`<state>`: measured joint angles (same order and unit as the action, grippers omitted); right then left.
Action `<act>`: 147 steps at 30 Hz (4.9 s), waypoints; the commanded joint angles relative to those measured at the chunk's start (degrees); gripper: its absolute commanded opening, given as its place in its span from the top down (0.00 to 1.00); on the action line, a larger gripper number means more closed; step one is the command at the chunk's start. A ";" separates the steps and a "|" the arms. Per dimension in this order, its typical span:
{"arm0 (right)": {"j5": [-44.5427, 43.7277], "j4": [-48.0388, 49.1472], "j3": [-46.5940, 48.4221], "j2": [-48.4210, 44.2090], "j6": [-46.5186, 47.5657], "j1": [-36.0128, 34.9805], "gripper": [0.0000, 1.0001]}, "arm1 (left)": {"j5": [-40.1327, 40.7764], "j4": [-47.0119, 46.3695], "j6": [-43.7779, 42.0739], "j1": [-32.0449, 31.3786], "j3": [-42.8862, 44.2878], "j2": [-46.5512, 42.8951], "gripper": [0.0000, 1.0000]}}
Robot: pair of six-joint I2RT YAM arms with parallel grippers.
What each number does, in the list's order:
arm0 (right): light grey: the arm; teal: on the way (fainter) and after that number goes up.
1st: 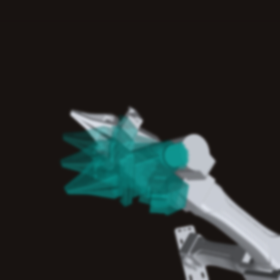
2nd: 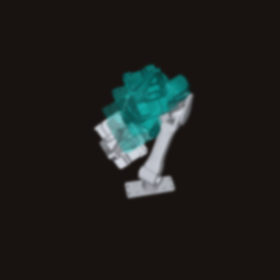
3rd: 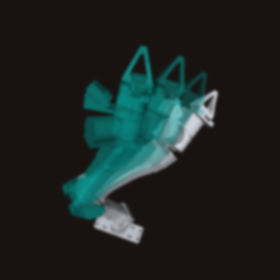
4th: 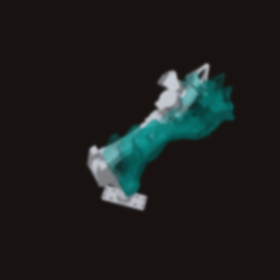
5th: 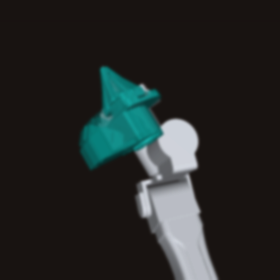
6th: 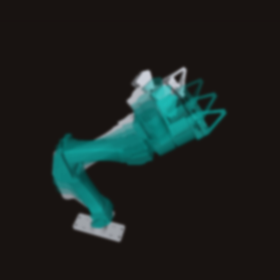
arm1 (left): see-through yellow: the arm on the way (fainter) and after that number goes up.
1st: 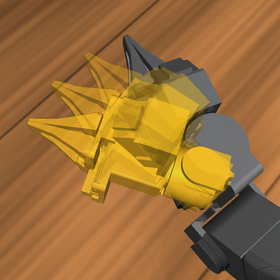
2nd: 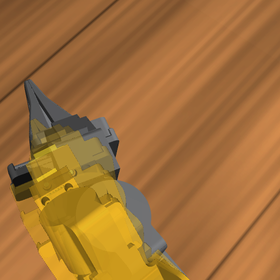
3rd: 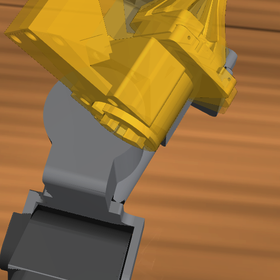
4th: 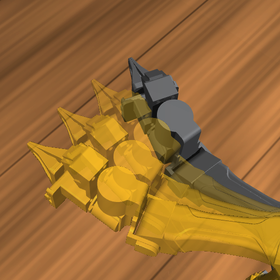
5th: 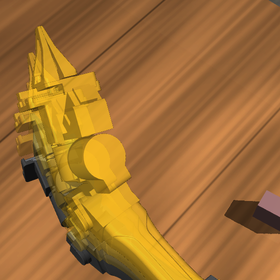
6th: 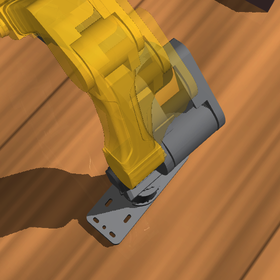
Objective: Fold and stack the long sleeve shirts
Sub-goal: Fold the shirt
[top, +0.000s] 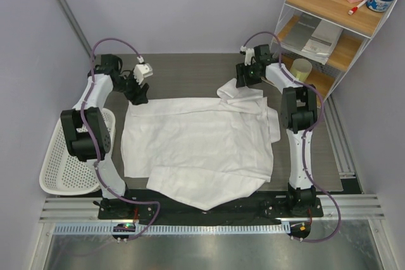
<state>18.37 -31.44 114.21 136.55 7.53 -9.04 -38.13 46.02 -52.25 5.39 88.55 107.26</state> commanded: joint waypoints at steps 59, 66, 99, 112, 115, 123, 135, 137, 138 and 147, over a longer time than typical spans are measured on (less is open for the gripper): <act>-2.55 3.84 -8.22 -6.63 5.04 -4.85 0.99 | -1.16 0.47 0.48 -0.03 2.32 -0.65 0.34; 2.27 3.67 -7.43 -15.86 -0.31 -4.41 0.99 | -3.44 0.83 4.51 -0.55 5.57 -2.32 0.34; 18.45 20.37 -47.41 -58.23 -50.86 -6.69 0.99 | 39.62 -63.59 15.77 -55.84 -26.42 -19.21 0.00; 18.28 21.78 -52.60 -65.54 -50.95 -8.36 0.98 | 38.49 -58.46 13.66 -55.92 -24.31 -18.84 0.98; 19.42 18.01 -49.80 -66.50 -43.33 -8.01 0.73 | 33.66 -47.05 15.68 -55.84 -21.68 -22.09 1.00; 15.20 -4.50 -43.29 -70.98 -12.73 -1.35 0.32 | 11.17 -16.16 16.83 -56.01 -17.72 -32.54 1.00; 18.98 -3.10 -37.14 -59.50 -3.41 6.75 0.17 | -5.02 4.25 15.95 -61.81 -14.46 -34.23 1.00; 18.54 -2.58 -37.31 -57.46 -2.61 6.67 0.18 | -5.55 4.95 16.13 -62.25 -14.46 -33.88 1.00; 18.54 -2.57 -37.14 -56.23 -1.56 6.75 0.19 | -6.42 5.57 16.13 -62.25 -14.37 -33.87 1.00; 16.00 -0.81 -36.35 -43.84 0.47 6.58 0.24 | -3.36 -2.57 25.33 -59.90 -16.04 -33.79 1.00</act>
<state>35.62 -34.30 75.42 89.67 5.89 -2.17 -42.39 50.35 -35.20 -56.86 72.23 73.80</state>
